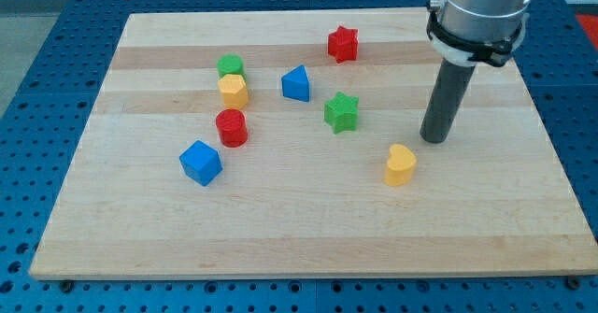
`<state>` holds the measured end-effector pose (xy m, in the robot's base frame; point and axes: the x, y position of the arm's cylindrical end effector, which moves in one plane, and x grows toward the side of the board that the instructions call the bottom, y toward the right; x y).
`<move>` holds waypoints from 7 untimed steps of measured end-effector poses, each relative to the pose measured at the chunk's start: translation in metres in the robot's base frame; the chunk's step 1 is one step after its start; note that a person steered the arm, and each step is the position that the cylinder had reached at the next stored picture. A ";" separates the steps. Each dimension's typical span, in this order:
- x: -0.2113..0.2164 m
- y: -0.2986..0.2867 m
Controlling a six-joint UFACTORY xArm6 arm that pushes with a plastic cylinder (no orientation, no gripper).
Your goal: Point your arm to the center right side of the board
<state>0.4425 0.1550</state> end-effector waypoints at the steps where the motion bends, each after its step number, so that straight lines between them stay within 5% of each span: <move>1: -0.101 0.021; 2: -0.135 0.023; 4: -0.124 0.111; 5: -0.124 0.038; 7: -0.124 0.021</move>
<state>0.3182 0.1761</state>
